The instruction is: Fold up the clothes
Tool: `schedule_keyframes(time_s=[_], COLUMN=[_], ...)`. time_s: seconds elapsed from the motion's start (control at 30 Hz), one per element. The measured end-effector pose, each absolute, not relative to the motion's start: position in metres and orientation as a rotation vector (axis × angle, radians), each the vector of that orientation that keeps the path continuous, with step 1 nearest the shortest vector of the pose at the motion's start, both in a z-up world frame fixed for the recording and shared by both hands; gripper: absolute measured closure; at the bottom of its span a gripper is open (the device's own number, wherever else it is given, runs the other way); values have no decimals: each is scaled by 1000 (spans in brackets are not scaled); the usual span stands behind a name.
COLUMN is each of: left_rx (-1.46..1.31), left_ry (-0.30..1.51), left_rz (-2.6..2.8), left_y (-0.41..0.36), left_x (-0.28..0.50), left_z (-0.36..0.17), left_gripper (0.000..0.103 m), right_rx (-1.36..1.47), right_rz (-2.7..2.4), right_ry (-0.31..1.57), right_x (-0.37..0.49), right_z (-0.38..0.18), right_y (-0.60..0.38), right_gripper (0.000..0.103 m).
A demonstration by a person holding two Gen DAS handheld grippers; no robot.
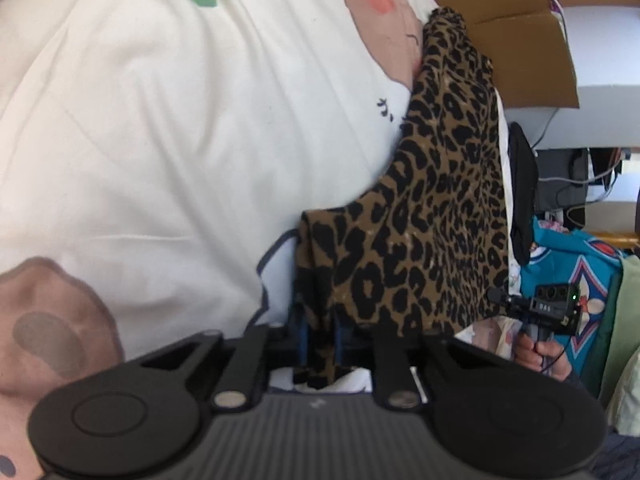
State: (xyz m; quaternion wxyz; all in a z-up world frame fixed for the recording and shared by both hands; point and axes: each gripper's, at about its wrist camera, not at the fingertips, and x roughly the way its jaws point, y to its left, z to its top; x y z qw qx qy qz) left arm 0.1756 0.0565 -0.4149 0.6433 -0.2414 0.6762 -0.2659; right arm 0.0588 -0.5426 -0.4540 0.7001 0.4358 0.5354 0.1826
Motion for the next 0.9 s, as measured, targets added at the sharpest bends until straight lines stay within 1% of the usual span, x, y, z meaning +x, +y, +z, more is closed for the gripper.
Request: schedule_keyframes(time_s=[0.07,0.17,0.63,0.9], left_rx=[-544,-507,-454,-422], left_ry=[1557,1563,1555,1608], left_rz=[-594,-594,-602,-609], left_y=[56,52,59,66], left_x=[177,178,174,168], left_z=[-413,-403,-361,-338], left_gripper=[95,96,97,97], right_rx=[956,931,935,944], right_rz=[404,400,427,463], right_ry=[1200,1208,1214,1225], right_x=[58,58,45,26], right_z=[-452,-446,-422,-406], right_y=[-541,-539,-532,-525], right_gripper=[94,95,97,97])
